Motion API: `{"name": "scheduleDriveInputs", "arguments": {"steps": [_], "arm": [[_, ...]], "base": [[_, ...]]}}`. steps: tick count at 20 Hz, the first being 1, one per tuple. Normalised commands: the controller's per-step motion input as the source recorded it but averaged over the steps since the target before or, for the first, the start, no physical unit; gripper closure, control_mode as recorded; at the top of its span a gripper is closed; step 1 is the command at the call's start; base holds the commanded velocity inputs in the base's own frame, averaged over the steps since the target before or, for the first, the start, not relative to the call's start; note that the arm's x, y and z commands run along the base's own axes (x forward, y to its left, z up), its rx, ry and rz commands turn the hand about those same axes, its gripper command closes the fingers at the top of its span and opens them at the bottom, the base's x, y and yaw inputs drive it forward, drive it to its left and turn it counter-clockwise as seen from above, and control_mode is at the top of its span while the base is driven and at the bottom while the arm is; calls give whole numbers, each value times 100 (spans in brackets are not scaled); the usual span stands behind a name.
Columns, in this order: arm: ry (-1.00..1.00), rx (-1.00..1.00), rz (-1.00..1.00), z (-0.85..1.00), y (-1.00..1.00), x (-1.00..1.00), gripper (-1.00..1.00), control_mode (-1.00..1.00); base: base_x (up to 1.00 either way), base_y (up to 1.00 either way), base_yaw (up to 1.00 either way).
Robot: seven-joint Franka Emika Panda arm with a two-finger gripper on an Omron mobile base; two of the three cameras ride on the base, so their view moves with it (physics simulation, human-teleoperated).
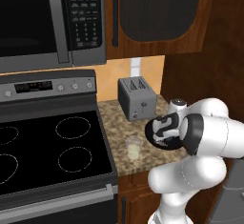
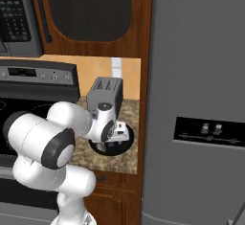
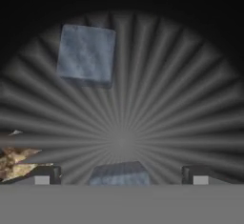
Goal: Grab a lemon wedge from the fridge and one ice cube from the ice bowl, and put them in the glass of lemonade.
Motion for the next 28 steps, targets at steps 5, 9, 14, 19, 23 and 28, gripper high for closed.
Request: {"name": "scheduleDriveInputs", "arguments": {"steps": [5,9,14,19,23,28], "arm": [[0,1,-2,0,-2,18,-100,-100],[-6,0,0,0,0,-4,-100,-100],[-2,0,0,0,0,0,100,-100],[-1,0,-1,0,0,-5,100,-100],[-22,0,-6,48,8,-24,100,-100],[-27,-7,-3,100,68,-47,100,-100]], "base": [[0,0,0],[0,0,0],[0,0,0],[0,0,0],[0,0,0],[0,0,0]]}}
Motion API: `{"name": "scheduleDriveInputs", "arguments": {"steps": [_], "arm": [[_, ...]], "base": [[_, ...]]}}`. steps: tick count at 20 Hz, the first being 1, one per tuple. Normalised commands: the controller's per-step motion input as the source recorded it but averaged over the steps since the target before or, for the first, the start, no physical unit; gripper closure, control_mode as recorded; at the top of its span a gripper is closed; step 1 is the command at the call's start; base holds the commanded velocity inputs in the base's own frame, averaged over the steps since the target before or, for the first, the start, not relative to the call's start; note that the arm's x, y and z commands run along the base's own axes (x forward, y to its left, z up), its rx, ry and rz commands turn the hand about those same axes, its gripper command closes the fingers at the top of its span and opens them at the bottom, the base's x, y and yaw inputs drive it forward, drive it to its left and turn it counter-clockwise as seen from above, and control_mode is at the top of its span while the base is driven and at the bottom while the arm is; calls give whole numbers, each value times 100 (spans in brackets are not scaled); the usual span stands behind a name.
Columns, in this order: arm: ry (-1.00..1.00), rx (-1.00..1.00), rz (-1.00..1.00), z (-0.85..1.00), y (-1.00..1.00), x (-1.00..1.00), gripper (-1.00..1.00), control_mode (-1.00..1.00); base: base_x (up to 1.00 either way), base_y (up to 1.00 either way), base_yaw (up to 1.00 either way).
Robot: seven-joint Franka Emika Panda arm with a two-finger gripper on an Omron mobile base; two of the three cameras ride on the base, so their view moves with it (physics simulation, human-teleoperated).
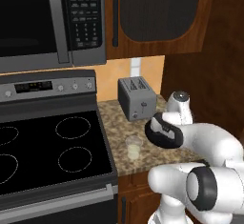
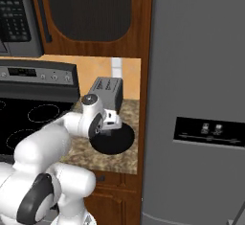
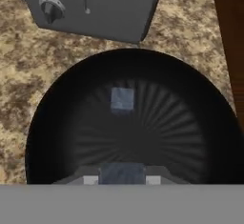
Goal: Grab a lemon wedge from the fridge and one ice cube from the ice bowl, and put them in the glass of lemonade.
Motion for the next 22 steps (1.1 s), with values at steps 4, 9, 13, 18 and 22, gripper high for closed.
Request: {"name": "scheduleDriveInputs", "arguments": {"steps": [4,9,13,18,22], "arm": [[-13,-4,1,100,100,-79,100,-100],[-3,-1,13,100,100,-55,100,-100],[1,0,17,95,92,-9,100,-100],[3,0,5,19,34,-13,100,-100],[7,0,1,-48,1,-6,100,-100]], "base": [[0,0,0],[0,0,0],[0,0,0],[0,0,0],[0,0,0]]}}
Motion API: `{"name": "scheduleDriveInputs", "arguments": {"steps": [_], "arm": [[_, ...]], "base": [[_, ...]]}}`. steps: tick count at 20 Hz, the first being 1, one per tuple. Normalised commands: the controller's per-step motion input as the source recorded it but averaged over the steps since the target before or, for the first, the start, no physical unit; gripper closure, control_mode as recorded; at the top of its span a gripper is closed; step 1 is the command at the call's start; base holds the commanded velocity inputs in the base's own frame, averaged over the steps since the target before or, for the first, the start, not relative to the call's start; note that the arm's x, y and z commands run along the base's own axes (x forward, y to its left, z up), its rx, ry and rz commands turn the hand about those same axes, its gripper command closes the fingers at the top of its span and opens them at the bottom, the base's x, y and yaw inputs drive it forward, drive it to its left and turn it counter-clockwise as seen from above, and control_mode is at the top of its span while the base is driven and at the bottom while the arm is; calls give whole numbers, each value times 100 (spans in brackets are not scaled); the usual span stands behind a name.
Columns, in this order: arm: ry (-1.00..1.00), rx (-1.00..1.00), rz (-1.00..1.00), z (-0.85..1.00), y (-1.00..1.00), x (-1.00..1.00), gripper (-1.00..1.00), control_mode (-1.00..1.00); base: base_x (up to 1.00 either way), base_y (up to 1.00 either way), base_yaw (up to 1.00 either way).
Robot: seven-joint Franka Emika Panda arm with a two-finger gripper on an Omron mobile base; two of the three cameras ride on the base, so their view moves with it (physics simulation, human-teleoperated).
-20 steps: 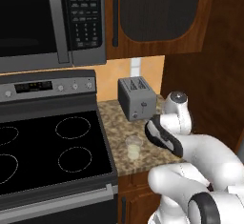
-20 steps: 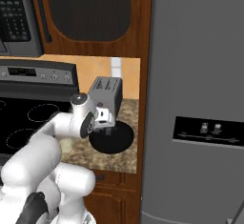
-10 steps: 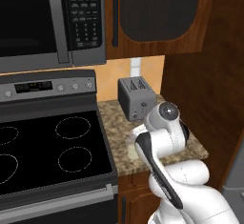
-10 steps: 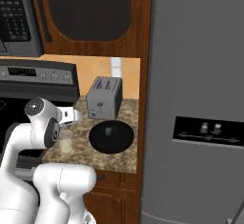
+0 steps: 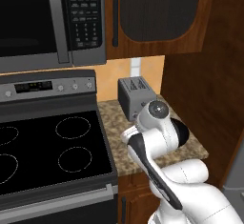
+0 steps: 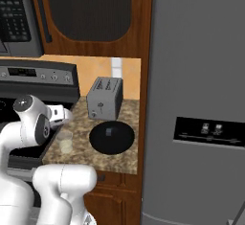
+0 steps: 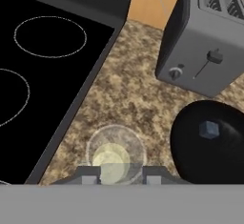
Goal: Grab a lemon wedge from the fridge and one ice cube from the ice bowl, and put them in the glass of lemonade.
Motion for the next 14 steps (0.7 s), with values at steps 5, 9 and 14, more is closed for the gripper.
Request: {"name": "scheduleDriveInputs", "arguments": {"steps": [5,9,14], "arm": [[7,1,0,-29,0,-4,100,-100],[6,0,0,-24,0,20,100,-100],[5,0,0,-18,0,28,100,-100]], "base": [[0,0,0],[0,0,0],[0,0,0]]}}
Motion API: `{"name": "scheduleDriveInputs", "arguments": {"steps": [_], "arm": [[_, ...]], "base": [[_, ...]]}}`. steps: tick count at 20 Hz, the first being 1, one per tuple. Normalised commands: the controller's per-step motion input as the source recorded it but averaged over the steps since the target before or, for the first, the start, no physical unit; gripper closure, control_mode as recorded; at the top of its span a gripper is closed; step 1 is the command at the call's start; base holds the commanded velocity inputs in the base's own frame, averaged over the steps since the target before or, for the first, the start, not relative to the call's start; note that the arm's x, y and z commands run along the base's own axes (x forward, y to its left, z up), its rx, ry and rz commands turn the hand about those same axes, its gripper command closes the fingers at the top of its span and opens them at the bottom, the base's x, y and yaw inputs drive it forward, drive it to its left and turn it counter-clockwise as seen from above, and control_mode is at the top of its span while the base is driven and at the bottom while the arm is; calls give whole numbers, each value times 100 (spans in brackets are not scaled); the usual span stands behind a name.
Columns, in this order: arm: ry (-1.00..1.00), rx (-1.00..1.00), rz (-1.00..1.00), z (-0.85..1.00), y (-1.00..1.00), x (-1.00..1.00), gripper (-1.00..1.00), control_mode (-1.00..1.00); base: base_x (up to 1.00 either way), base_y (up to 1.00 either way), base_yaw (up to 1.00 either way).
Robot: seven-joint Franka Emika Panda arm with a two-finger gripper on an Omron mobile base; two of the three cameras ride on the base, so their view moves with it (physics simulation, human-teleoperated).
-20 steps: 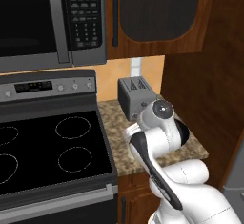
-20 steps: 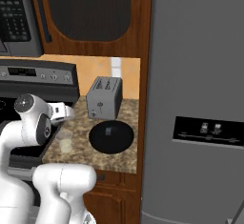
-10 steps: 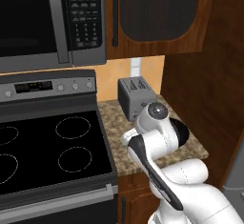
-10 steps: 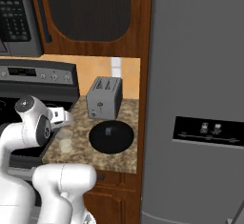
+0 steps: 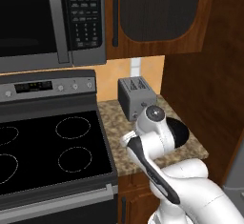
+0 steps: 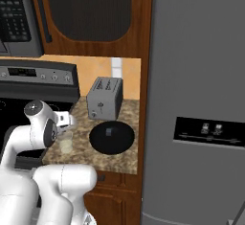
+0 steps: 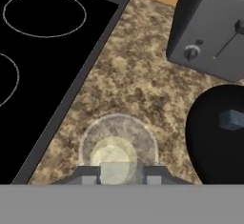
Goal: Grab a lemon wedge from the fridge and one ice cube from the ice bowl, and put them in the glass of lemonade.
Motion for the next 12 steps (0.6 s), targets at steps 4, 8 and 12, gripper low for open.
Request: {"name": "scheduleDriveInputs", "arguments": {"steps": [4,8,12], "arm": [[4,0,0,-1,0,38,100,-100],[16,0,0,-24,3,22,100,-100],[14,0,0,-18,4,13,100,-100]], "base": [[0,0,0],[0,0,0],[0,0,0]]}}
